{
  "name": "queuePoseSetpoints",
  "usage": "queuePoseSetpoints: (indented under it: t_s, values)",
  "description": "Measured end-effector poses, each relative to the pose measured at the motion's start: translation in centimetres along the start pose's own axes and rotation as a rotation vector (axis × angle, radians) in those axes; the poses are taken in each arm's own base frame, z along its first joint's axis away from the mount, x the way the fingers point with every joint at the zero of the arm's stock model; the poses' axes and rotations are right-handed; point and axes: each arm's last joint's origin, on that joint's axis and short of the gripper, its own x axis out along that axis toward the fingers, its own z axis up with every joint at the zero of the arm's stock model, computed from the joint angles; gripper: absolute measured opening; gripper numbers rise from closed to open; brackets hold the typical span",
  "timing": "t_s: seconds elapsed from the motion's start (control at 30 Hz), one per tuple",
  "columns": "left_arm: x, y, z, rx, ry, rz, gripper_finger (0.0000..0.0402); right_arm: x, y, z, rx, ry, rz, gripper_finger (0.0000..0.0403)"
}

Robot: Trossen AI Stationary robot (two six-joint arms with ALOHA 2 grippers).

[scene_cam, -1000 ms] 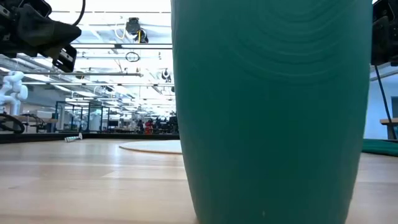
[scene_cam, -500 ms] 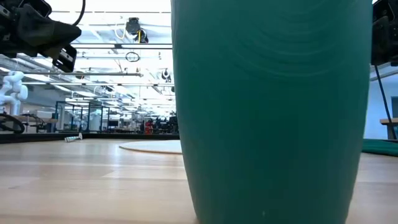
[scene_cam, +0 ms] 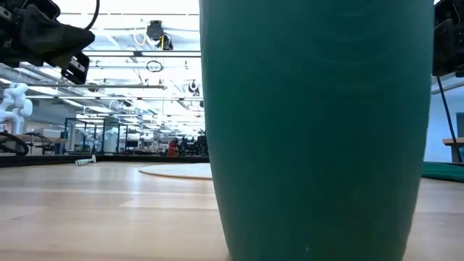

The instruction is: Set table place

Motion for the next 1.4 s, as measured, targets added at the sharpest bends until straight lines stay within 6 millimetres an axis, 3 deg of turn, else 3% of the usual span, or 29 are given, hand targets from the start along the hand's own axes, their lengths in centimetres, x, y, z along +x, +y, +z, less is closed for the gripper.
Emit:
queuePoseSetpoints:
  t_s: [0.5,0.67,0.77,0.9,1.07,1.4]
  values:
    - [0.0,0.0,0.0,0.006,-0.001,0.003,0.0000,0.0,0.0,0.0,0.000,0.000,0.001,0.0000]
    - [0.0,0.5,0.3,0.096,-0.034,0.163,0.0000,0.0,0.0,0.0,-0.015,0.000,-0.003,0.0000]
    - [-0.1,0.6,0.7,0.058,-0.087,0.220,0.0000,0.0,-0.1,0.0,-0.068,-0.004,-0.018,0.0000]
    - [-0.4,0.5,2.4,-0.007,-0.150,0.256,0.0000,0.0,0.0,0.7,0.015,-0.069,-0.015,0.0000]
    - [-0.9,0.1,5.8,0.001,-0.207,0.254,0.0000,-0.7,0.0,3.7,0.029,-0.133,-0.024,0.0000]
    - [-0.5,-1.2,15.8,0.168,-0.219,0.370,0.0000,-3.2,-0.3,14.5,-0.026,-0.111,-0.135,0.0000]
